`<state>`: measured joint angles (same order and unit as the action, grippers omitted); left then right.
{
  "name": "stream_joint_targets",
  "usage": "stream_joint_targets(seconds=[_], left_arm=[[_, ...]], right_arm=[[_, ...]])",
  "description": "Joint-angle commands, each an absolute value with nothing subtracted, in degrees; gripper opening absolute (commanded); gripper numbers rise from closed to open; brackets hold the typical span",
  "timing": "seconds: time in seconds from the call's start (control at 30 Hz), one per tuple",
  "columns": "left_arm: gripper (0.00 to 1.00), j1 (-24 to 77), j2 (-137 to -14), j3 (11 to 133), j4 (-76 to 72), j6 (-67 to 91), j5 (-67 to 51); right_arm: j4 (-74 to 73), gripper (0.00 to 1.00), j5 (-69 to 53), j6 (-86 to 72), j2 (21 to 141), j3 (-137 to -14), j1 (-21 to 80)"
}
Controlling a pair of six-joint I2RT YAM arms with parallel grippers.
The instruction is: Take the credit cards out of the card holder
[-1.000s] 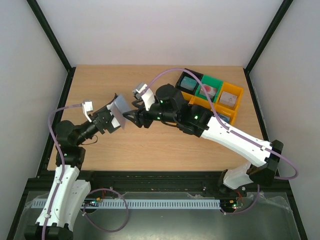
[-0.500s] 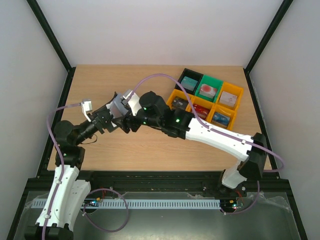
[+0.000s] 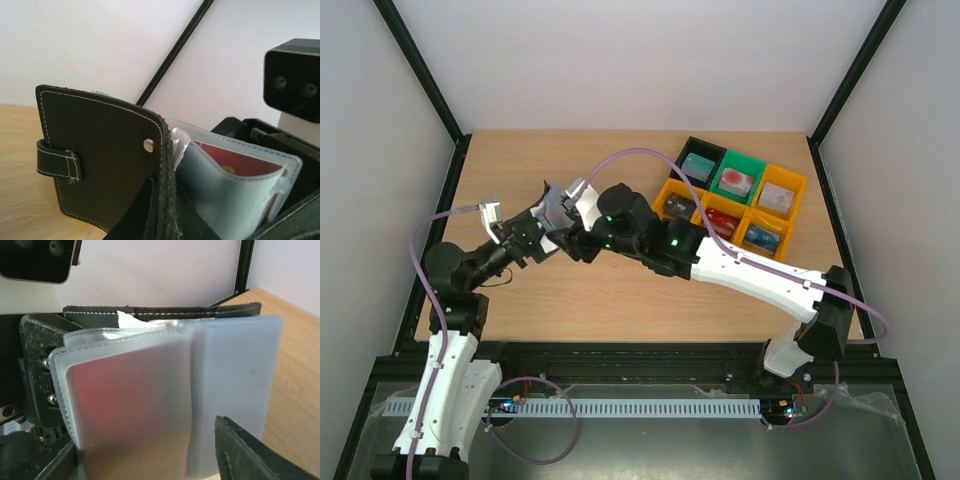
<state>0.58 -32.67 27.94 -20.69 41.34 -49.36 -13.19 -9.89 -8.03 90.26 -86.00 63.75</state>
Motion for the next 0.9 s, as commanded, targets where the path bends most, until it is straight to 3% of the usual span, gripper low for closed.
stream_joint_targets(seconds=[0.0,0.13,0.43,0.87], left_arm=[[0.02,0.7,-31.6,29.7,-24.9,39.8,-51.7],[0.02,0.7,-31.3,29.8,-24.7,39.6,-51.0],[0.02,0.7,-31.2,29.8,-24.3,39.3,-50.7],[0.02,0.7,-31.4,30.1,-23.3,38.9,-50.3]], right_arm=[[-11.8,0.65,-10.1,-7.3,86.7,-84.8,62.5],[-12.8,0.74,-12.4,-6.6,85.1,-84.0,61.8],[-14.4,0.84,-17.2,-5.8,83.4,-83.9,61.5],[-13.6,0.81,-14.0,-7.2,83.0,-84.1,61.5]])
